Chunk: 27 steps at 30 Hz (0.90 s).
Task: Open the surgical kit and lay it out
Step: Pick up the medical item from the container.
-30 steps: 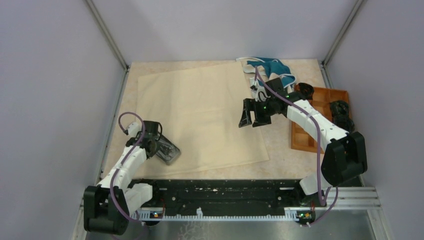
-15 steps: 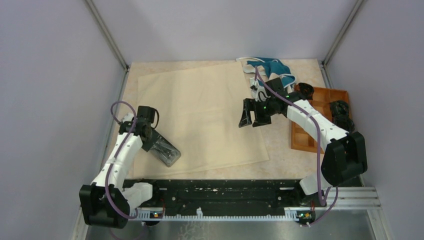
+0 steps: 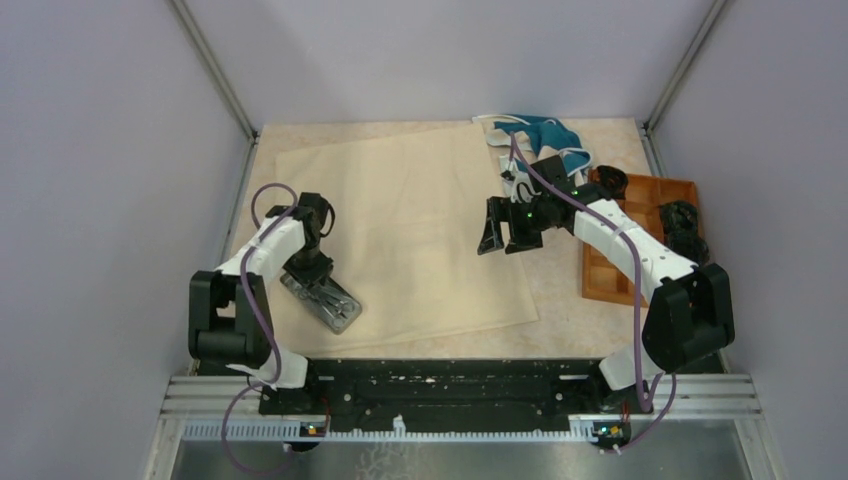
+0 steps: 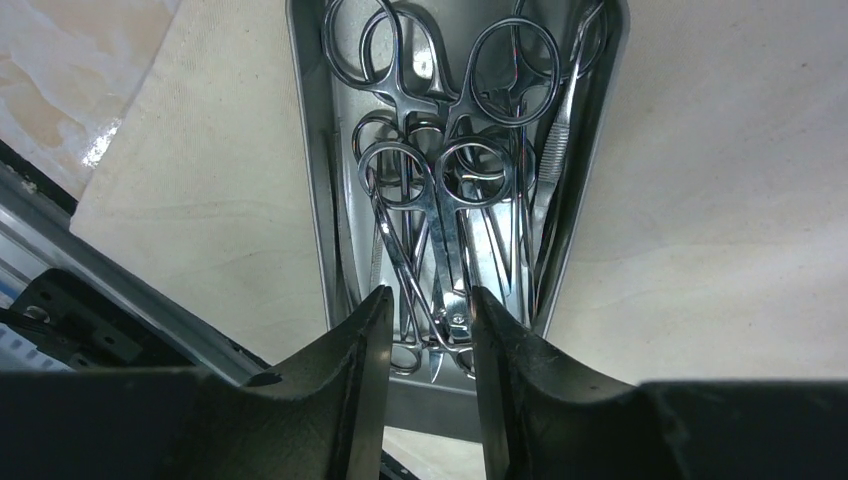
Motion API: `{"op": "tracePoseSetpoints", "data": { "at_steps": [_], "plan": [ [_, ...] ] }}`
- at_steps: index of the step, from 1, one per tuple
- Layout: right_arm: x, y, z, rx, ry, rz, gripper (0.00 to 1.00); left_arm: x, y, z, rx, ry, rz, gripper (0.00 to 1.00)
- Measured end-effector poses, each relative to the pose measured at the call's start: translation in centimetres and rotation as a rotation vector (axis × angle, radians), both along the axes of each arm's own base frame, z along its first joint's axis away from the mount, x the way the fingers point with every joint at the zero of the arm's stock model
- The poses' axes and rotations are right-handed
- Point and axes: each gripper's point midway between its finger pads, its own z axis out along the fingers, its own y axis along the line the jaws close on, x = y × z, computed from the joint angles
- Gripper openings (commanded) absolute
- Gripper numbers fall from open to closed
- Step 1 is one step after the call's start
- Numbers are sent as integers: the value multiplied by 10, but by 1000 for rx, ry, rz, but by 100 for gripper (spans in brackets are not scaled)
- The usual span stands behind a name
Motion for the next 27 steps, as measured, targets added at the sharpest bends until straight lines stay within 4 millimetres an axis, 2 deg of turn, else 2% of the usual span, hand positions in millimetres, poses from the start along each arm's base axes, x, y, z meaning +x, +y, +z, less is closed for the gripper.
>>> {"op": "tracePoseSetpoints", "data": {
  "at_steps": [9,16,24,27],
  "plan": [
    [1,-1,-1,-7,-2,-4,79,6,1,-15,-13,20,71,42],
    [2,-1,-2,-11,1,-4,79,5,3,-35,-27,37,117,37],
    [3,-1,-3,-15,3,-6,79,5,5,-36,-17,34,138,37],
    [3,-1,-3,-16,2,-5,79,5,5,-37,-16,39,140,31]
  ]
}}
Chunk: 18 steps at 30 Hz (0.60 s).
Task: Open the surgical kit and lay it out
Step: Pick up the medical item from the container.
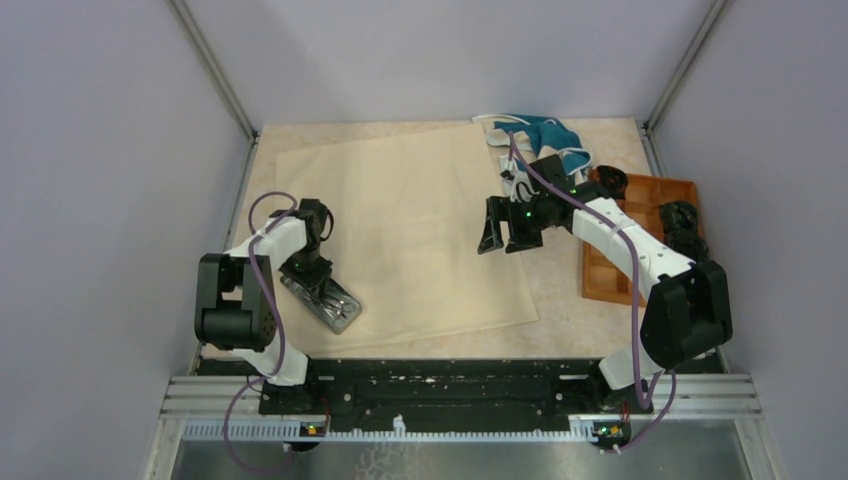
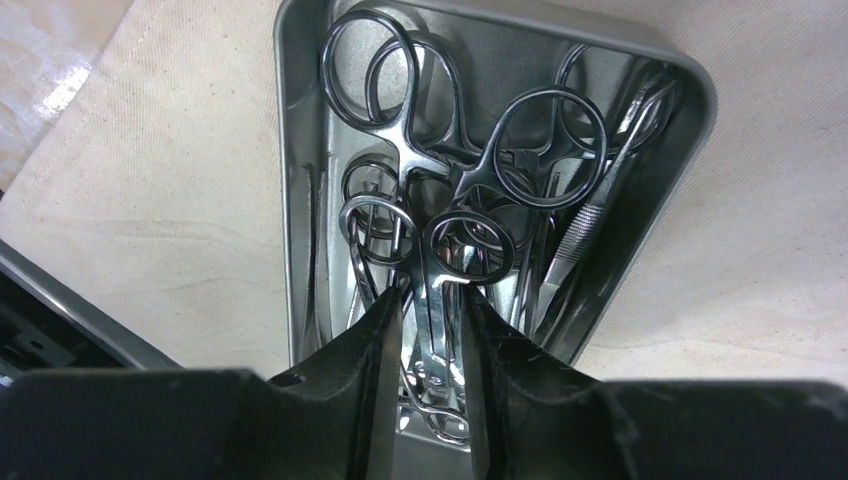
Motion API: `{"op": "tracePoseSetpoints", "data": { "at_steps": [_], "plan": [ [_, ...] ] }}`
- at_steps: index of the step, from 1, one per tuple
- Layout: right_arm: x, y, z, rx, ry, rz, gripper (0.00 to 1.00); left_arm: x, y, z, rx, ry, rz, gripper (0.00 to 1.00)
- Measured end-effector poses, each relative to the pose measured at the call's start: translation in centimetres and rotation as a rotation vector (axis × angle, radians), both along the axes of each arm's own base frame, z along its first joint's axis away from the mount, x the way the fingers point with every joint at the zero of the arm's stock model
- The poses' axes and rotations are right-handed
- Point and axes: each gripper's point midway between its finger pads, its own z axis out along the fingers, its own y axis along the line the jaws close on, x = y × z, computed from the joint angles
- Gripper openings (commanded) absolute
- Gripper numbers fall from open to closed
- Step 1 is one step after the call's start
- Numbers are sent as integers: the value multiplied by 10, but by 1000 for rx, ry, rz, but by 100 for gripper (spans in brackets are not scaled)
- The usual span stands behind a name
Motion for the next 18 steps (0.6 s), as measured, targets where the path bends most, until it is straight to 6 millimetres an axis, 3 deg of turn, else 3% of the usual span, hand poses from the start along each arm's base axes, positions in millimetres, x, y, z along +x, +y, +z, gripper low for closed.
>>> {"op": "tracePoseSetpoints", "data": {
  "at_steps": [6,18],
  "plan": [
    [0,0,0,0,-1,0,79,-4,2,1,13,20,-2,11],
    [1,-1,-1,-6,-3,-4,79,-6,2,9,10,14,5,1]
  ]
}}
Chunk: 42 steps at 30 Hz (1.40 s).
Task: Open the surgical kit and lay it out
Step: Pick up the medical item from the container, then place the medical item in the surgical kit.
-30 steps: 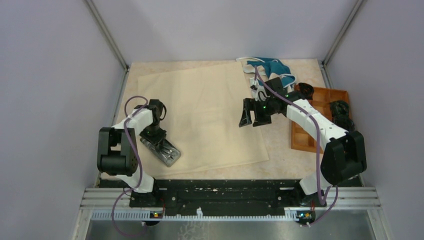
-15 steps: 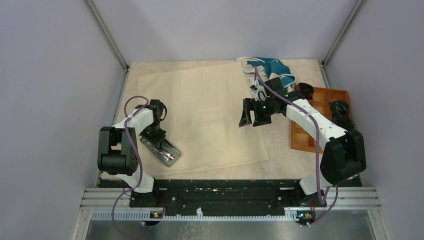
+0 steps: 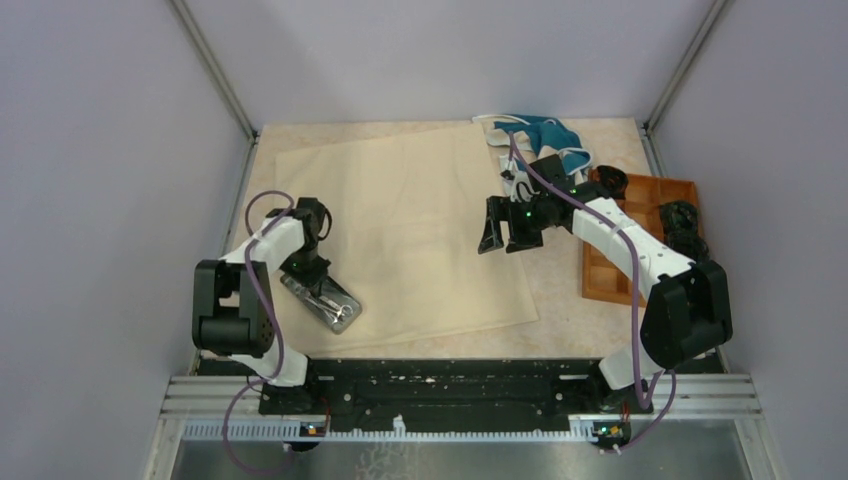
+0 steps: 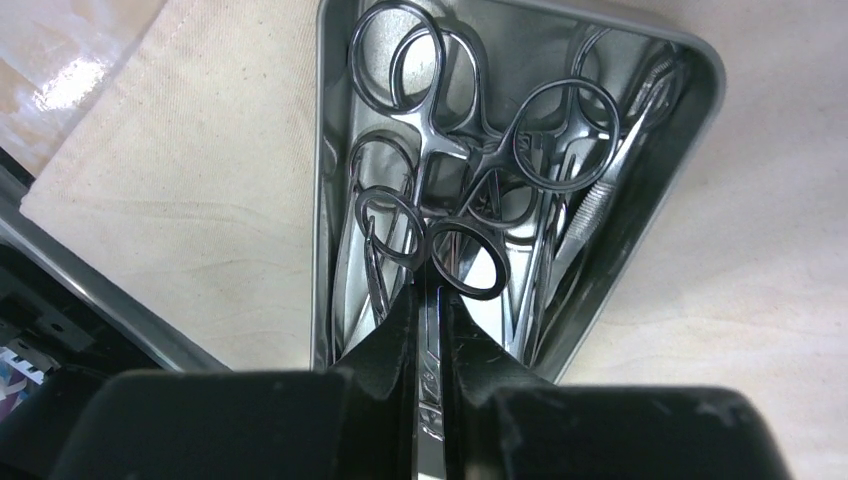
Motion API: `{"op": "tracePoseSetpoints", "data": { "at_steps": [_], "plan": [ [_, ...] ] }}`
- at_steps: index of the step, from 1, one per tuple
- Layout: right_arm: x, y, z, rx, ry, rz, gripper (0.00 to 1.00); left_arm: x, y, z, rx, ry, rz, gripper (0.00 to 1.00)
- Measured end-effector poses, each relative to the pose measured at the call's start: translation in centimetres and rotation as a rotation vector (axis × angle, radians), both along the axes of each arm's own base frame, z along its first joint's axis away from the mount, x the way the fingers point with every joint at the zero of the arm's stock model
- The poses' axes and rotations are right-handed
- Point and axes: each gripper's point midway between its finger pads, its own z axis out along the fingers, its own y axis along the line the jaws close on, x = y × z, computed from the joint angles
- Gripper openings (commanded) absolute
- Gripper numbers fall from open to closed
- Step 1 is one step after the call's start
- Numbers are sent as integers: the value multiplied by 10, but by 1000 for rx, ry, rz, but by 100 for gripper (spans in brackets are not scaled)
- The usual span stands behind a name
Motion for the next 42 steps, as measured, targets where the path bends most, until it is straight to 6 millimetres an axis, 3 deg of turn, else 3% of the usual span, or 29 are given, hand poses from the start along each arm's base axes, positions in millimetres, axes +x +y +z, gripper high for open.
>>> {"op": "tracePoseSetpoints", "data": {
  "at_steps": [14,25,28,32,35,38,42],
  "plan": [
    [0,0,0,-3,-3,0,79,1,-2,40,-26,-90,11,0],
    [0,0,0,-1,-6,9,83,18,-3,74,-142,-231,6,0],
    [0,2,2,8,-16,30,84,31,-22,95,-266,-330,-30,0],
    [2,14,10,49,-73,91,85,49,-62,126,-493,-474,-143,0],
    [-2,28,20,106,-208,181,86,57,-91,146,-665,-541,-221,0],
    [-24,46,28,150,-405,325,90,59,-115,167,-830,-587,-303,0],
    [-62,75,52,226,-789,630,87,49,-141,184,-1006,-589,-408,0]
  ]
}}
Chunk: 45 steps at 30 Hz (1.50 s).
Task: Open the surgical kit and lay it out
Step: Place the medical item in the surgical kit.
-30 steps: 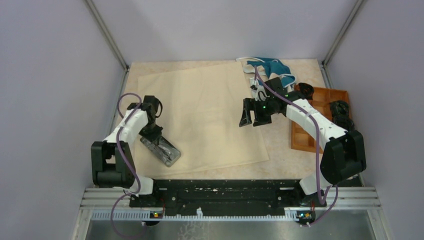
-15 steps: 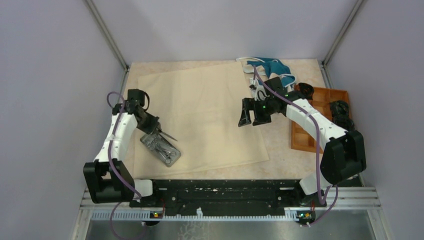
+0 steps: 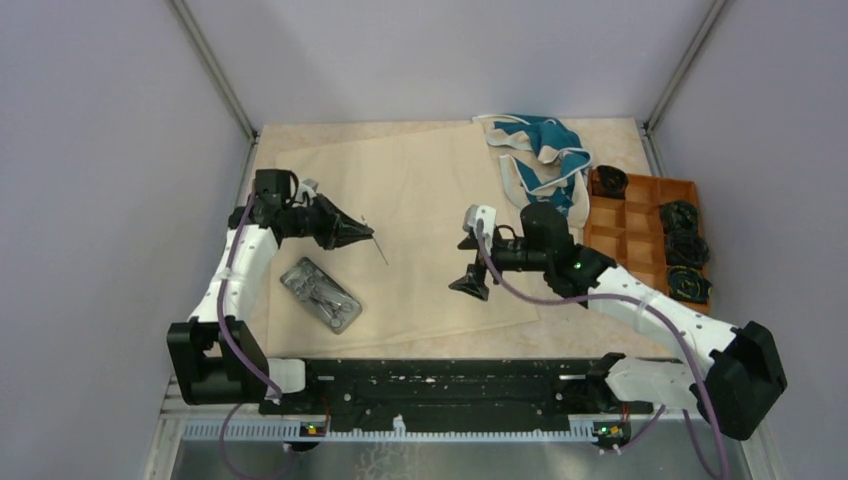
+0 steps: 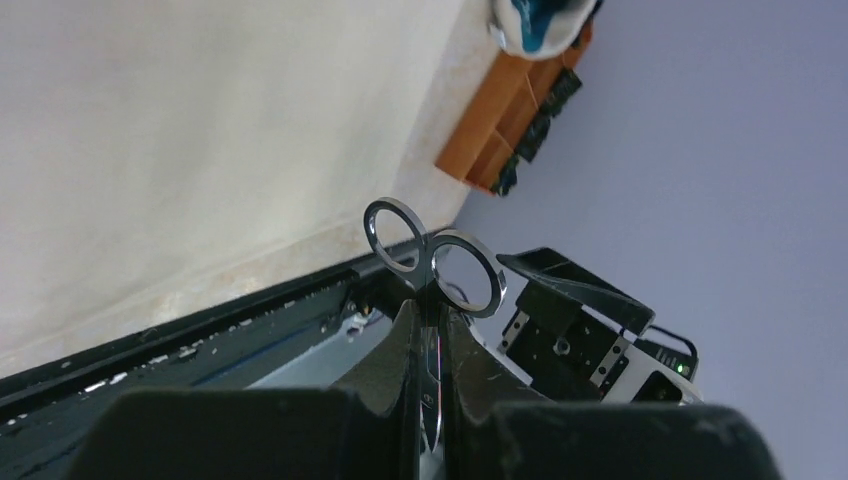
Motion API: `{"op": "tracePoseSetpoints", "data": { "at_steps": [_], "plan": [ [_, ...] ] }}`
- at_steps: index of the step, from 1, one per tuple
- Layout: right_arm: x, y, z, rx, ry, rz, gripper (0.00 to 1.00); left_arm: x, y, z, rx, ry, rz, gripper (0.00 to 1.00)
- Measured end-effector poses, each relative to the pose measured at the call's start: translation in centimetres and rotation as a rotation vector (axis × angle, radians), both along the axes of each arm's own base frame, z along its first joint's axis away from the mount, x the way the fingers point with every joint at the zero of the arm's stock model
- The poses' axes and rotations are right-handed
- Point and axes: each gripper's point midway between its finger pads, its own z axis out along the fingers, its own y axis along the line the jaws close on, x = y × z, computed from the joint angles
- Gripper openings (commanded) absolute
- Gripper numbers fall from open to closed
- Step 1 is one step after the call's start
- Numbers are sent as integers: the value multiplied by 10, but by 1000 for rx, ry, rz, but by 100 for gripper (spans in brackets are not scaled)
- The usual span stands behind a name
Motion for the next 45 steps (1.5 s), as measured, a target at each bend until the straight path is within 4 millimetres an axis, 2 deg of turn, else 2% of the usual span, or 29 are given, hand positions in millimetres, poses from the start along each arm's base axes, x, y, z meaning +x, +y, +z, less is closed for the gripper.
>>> {"op": "tracePoseSetpoints", "data": {
  "at_steps": [2,5,10,16,20,23,30,33,40,42,45],
  "plan": [
    [-5,10,14,33,-195,115,85,-9,-13,5,-53,-10,-81,0],
    [-2,25,33,69,-418,223,83,-23,-31,11,-107,-19,-191,0],
    [4,52,51,89,-654,348,73,-49,-59,22,-188,-25,-343,0],
    [-15,78,76,125,-861,509,59,-63,-69,31,-245,-25,-415,0],
    [-24,90,91,121,-965,598,55,-67,-71,30,-262,-14,-435,0],
    [-26,96,89,102,-996,647,53,-70,-75,28,-272,-3,-455,0],
    [-36,102,59,17,-989,760,51,-70,-78,21,-279,24,-472,0],
    [-39,103,51,-1,-986,784,47,-68,-78,18,-279,32,-474,0],
    [-33,107,40,-28,-995,795,38,-68,-79,18,-284,31,-483,0],
    [-31,108,35,-38,-991,800,34,-69,-80,19,-287,27,-490,0],
    [-28,111,34,-42,-1004,798,16,-69,-80,17,-286,29,-496,0]
  ]
}}
